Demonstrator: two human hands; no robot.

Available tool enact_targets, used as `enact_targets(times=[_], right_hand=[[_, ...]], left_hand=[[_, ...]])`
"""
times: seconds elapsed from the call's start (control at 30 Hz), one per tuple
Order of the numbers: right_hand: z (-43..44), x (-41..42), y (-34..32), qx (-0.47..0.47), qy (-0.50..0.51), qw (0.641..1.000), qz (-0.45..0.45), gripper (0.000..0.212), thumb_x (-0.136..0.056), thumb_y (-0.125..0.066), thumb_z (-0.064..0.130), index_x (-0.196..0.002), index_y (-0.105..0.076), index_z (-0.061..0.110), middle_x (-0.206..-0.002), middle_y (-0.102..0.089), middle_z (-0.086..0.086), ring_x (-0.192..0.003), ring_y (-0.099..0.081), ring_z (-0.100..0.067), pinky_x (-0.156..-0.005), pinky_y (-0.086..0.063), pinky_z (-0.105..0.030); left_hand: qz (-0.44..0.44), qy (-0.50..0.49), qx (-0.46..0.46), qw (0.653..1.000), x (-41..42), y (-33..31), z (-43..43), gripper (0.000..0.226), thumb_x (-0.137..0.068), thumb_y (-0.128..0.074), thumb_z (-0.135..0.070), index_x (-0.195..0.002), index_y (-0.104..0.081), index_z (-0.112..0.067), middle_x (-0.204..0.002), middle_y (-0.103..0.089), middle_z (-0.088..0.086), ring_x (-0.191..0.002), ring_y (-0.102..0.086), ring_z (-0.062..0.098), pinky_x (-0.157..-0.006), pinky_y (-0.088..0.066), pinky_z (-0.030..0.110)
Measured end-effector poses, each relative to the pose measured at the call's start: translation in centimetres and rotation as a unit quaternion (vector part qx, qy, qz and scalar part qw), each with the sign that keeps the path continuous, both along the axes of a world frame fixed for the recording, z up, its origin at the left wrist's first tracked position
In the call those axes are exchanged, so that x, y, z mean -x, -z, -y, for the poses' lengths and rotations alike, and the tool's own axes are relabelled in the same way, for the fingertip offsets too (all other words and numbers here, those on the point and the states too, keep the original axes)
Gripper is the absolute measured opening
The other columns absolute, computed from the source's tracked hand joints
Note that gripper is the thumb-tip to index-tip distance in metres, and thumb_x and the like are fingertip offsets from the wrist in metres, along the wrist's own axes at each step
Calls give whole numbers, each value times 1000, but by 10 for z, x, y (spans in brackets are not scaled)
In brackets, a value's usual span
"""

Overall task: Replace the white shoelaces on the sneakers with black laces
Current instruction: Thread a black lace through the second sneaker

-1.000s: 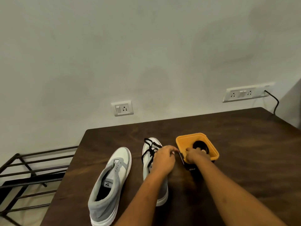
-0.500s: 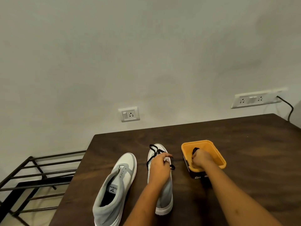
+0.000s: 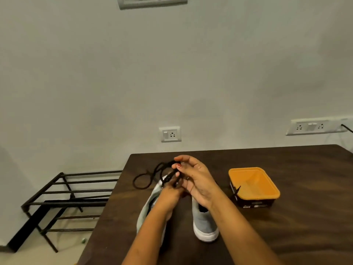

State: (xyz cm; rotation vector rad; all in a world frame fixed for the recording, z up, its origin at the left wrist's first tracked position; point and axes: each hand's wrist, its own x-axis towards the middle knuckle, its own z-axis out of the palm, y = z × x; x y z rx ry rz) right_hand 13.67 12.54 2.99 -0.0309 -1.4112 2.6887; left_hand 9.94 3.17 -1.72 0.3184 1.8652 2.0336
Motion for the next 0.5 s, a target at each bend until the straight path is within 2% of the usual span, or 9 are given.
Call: enact_targets(times=[0.07, 0.1, 0.17, 0.3, 0.37, 0.43, 0.5], right_hand=[[14, 3, 2, -6, 4, 1000, 18, 23, -91, -51, -8, -91, -68, 8, -78, -67, -6, -58, -60, -7, -52, -50, -17], [16, 6, 6, -10, 13, 999, 29, 23, -91, -51, -8, -93, -68, 8, -79, -66, -5, -56, -58, -5, -49, -48, -15], [18, 7, 15, -28, 32, 998, 56, 27, -90, -50, -10, -97, -68, 9, -82, -65, -3, -55, -53, -4, -47, -43, -13], [9, 0, 37, -65, 63, 992, 90, 40, -88, -42, -18, -102, -66, 12, -83, -60, -3, -43, -39, -2, -37, -27, -12], [4, -7, 43, -167, 73, 976, 123, 48, -86, -41, -20, -110, -64, 15, -91, -61, -6, -43, -41, 0, -35, -26, -13], [1, -12, 48, -276, 72, 945, 159, 53, -86, -41, -19, -121, -61, 16, -99, -63, -16, -53, -51, 0, -37, -31, -10], [-2, -15, 50, -355, 60, 917, 173, 57, -86, -41, -17, -128, -58, 19, -89, -60, -25, -52, -53, 2, -37, -29, -11]], left_hand=[[66, -25, -69, 995, 0, -6, 16, 27, -96, -47, -5, -111, -60, -23, -99, -69, -2, -92, -65, 14, -88, -52, 41], [91, -29, -107, 990, 2, -9, 24, 25, -95, -47, -4, -107, -64, -20, -97, -71, 3, -88, -66, 16, -84, -54, 40], [114, -58, -156, 979, 6, -7, 43, 25, -96, -43, -3, -100, -64, -15, -90, -71, 10, -74, -65, 20, -66, -53, 29], [177, -159, -194, 952, 20, 9, 78, 24, -102, -37, -19, -112, -58, -26, -92, -72, 12, -55, -57, 18, -54, -44, 25], [212, -139, -147, 956, 20, 12, 92, 26, -102, -38, -31, -114, -59, -24, -88, -73, 7, -39, -45, 9, -39, -32, 17], [222, -95, -70, 968, 17, 12, 100, 34, -102, -36, -37, -112, -63, -18, -84, -74, 5, -36, -39, 6, -36, -25, 14], [224, -67, -46, 971, 16, 11, 101, 39, -102, -35, -39, -109, -64, -15, -86, -74, 5, -39, -43, 7, -38, -28, 16]])
